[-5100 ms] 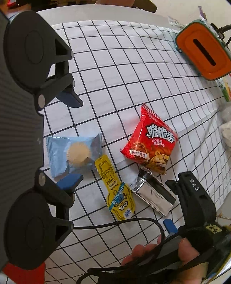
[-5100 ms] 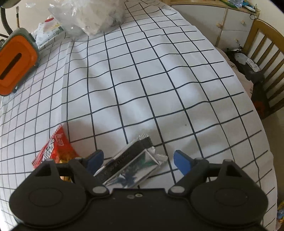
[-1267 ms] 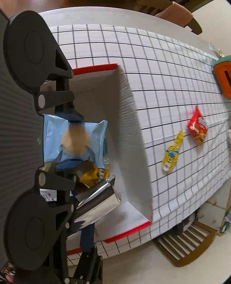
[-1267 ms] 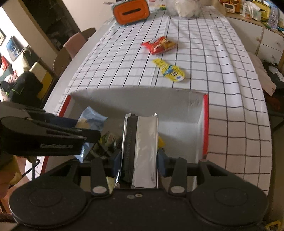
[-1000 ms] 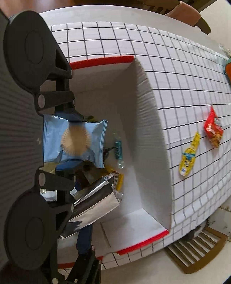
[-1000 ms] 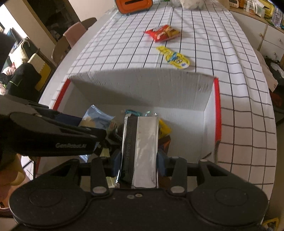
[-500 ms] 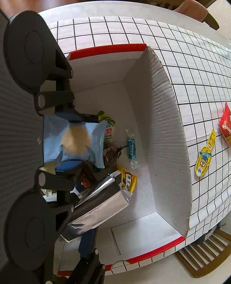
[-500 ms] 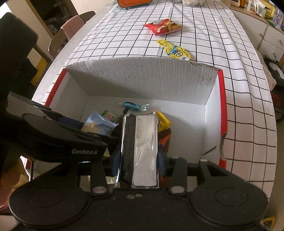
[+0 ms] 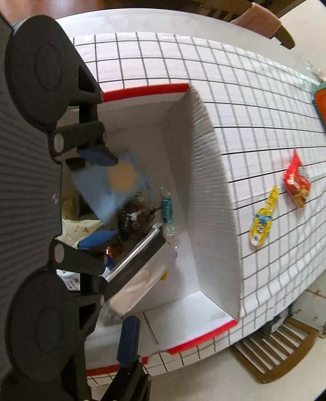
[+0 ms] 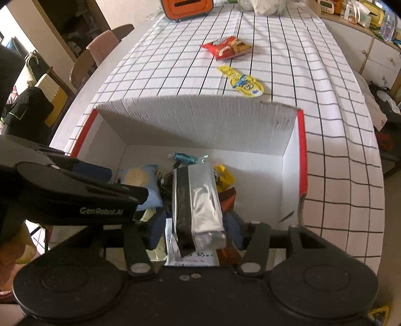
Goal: Organize snacks
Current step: 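Lower both items into the box and open both tools, then withdraw both open tools from the box toward the red chip bag and yellow candy strip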
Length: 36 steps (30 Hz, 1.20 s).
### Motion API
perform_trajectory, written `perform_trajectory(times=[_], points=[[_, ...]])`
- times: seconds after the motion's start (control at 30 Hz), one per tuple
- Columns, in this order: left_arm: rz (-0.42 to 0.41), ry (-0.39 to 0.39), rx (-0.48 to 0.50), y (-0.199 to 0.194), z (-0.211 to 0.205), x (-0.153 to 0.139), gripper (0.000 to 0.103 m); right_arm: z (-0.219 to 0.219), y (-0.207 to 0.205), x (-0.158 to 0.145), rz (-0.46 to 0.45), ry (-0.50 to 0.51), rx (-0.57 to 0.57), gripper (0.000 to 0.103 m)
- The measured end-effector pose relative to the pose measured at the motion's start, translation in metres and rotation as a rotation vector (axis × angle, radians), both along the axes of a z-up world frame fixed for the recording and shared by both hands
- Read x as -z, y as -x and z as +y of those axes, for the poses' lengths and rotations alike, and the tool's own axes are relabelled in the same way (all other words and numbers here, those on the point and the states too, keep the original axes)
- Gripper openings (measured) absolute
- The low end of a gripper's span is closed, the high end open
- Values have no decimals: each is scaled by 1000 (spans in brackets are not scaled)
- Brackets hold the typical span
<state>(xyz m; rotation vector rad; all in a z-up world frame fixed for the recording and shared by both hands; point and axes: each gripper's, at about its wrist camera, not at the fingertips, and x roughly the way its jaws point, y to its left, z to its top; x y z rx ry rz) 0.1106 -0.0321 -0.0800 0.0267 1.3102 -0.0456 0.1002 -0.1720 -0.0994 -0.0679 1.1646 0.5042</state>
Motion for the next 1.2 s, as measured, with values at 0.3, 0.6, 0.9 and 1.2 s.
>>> perform_trajectory(times=[0.3,0.6,0.9,1.2], points=[[-183,-13,-7,9,3,-40,72,-9,-1,-29,-69,-38,2,69],[-352,0,-12,4,7,-81,80,-19,-16,-62,-162,-75,4,81],[-416,5,-53,-21,17,-99,81,-28,-50,-86,-234,-101,-12,94],[-380,-12,-95,-68,30,-100,81,-25,-109,-80,-213,-45,-49,96]])
